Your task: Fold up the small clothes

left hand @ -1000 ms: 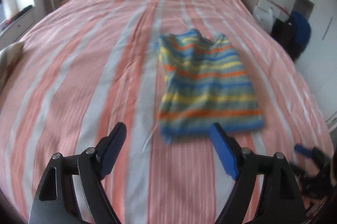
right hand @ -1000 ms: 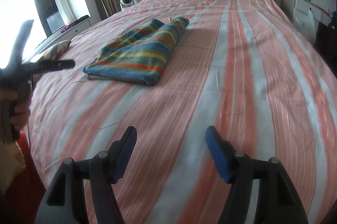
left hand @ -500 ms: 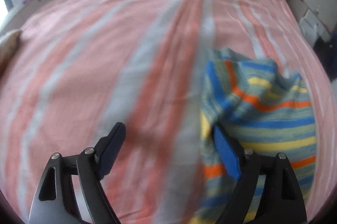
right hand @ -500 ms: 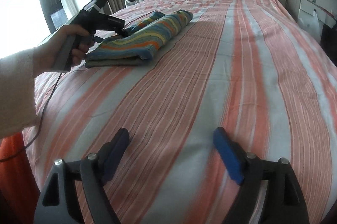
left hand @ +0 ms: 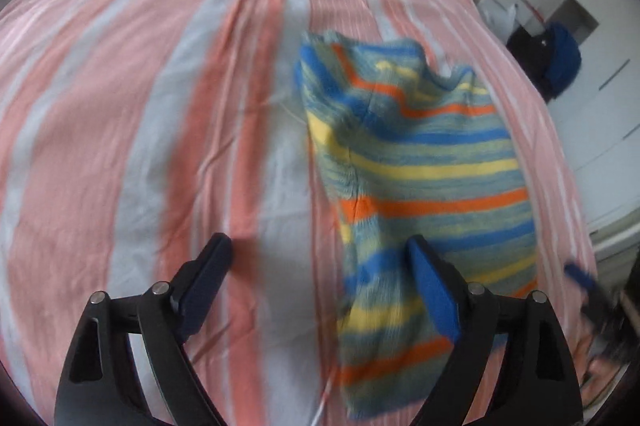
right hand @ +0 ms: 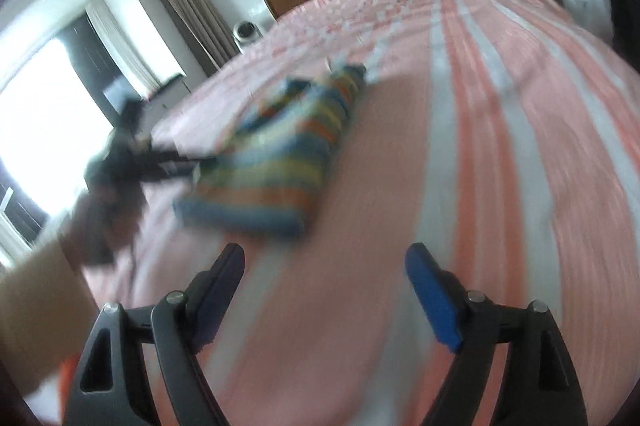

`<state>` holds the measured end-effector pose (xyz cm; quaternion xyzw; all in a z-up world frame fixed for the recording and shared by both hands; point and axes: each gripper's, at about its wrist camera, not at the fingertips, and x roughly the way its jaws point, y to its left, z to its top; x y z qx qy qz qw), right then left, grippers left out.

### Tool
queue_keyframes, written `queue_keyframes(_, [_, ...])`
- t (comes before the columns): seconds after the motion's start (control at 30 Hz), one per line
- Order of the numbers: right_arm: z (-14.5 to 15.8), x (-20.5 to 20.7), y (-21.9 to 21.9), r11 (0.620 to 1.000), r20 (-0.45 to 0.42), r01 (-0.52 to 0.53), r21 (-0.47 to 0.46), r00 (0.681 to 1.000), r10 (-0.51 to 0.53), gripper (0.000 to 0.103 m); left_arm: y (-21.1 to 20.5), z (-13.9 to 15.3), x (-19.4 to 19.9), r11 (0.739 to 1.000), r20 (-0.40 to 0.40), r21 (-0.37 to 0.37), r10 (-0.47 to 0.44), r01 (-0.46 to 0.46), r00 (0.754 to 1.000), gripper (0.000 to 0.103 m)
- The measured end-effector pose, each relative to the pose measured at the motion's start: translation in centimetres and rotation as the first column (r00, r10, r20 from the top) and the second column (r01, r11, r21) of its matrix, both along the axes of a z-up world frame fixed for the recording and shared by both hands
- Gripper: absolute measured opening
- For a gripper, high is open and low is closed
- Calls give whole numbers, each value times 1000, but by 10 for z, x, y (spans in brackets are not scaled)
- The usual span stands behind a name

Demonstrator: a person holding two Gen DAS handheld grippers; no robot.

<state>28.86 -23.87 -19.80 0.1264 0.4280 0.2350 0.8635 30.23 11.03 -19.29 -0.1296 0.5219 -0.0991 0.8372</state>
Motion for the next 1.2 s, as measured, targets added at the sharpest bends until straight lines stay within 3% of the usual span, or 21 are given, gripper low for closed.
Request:
queue_keyframes(0.13, [-10,71,13,995,-78,2,97,997,6,82,-9,-1,18,999,-12,-42,-13,13,1000,87])
queue_keyframes(0.23, [-35,119,32,983,-184,-3,182,982,37,69,-9,-3,38,1000,-33,-27,-14,13,999,78])
queue_keyframes(0.27, [-49,133,42,974,-235,-6,225,970,60,62,-13,-4,41,1000,-34,-3,-19,19,999,68])
queue_keyframes(0.3, [-59,140,49,969,-267,1,246,961,67,54,-20,-4,44,999,-27,22,-27,27,999,39])
queue_keyframes(0.33, [-67,144,57,971,-288,12,239,956,59,38,-25,-4,47,999,-29,17,-43,43,999,23])
queue_keyframes(0.37, [-69,144,67,983,-279,13,184,959,40,30,-26,-3,49,999,-31,19,-35,36,999,18])
queue_keyframes(0.4, [-63,140,81,997,-228,-5,75,973,22,28,-29,1,46,999,-14,42,-17,18,1000,16])
queue_keyframes(0.47, [-41,122,107,991,-92,-35,-126,995,24,25,-35,8,34,996,36,85,-25,22,999,15])
queue_keyframes(0.57, [-17,100,123,977,30,-30,-211,999,37,24,-34,25,19,996,106,87,-24,15,994,14])
queue_keyframes(0.63, [0,87,130,976,106,-26,-218,993,50,24,-30,42,12,998,143,68,-11,1,990,14])
queue_keyframes(0.83, [61,75,138,991,257,15,-134,966,20,24,-13,111,5,999,278,43,10,-23,961,15])
queue_keyframes(0.93, [68,78,138,995,249,33,-90,968,-9,25,-12,113,7,997,271,76,-5,-16,962,23])
queue_keyframes(1.0, [55,87,131,996,174,43,-81,984,-29,31,-14,91,10,990,210,136,-4,-25,978,59])
queue_keyframes(1.03, [42,90,125,993,111,55,-102,993,-44,47,-14,78,6,984,189,173,7,-40,982,64])
queue_keyframes(1.07, [33,90,120,991,77,63,-122,996,-54,69,-12,67,-4,977,180,207,19,-56,984,66])
queue_keyframes(1.17, [9,64,92,980,26,61,-190,998,-58,76,-8,43,-56,957,198,276,29,-84,980,69])
queue_keyframes(1.2, [4,51,83,970,30,60,-237,998,-54,78,-4,43,-79,947,220,304,36,-104,975,76])
